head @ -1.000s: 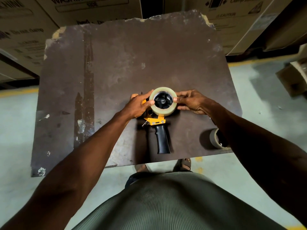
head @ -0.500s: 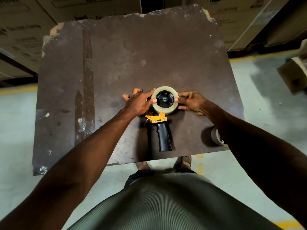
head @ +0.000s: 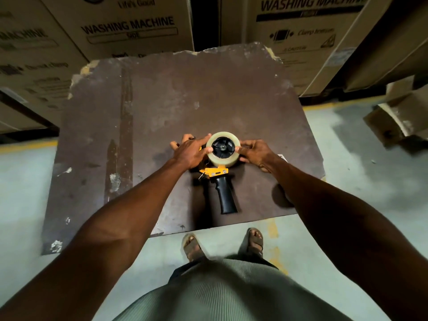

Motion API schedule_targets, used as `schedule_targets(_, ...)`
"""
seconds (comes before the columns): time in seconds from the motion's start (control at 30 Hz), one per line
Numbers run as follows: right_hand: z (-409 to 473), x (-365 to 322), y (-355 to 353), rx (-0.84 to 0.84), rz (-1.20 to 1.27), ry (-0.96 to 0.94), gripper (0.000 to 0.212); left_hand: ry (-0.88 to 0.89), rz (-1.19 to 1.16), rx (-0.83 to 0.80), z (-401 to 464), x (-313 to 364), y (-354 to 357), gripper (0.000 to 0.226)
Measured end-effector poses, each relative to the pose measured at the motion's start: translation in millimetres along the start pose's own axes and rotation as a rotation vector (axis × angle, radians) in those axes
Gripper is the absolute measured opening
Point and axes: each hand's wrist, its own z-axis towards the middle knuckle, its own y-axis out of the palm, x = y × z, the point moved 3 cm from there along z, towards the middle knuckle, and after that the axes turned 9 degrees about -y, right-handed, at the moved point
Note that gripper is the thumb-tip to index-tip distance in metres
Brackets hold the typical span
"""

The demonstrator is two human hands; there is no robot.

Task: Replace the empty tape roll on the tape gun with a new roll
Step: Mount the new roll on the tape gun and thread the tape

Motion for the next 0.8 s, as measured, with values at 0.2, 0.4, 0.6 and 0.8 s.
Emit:
schedule_targets(0.2,-6.5,8.2,4.6,0.083,0.026,-0.015,0.037,0.011,-0.088,0.046,-16.5,0.1,4.0,0.053)
schedule_targets(0.4,-11.1,17.0,7.9,0.147,-0.013,0.008,0.048,0.055,-0.199,0.106,-30.2,-12.4,18.0,0.061)
schedule_targets(0.6,-21.3,24.5,6.9,0.227,-0.084,-0.037,0.053,0.012,-0.195,0.173,-42.1,-19.3,16.3,0.058)
schedule_targets(0.8,-30.8,19.7,4.7,0.307,-0.379,-0.113,0.051,0.024,-0.156,0.173,-46.9,-16.2,14.8,0.059)
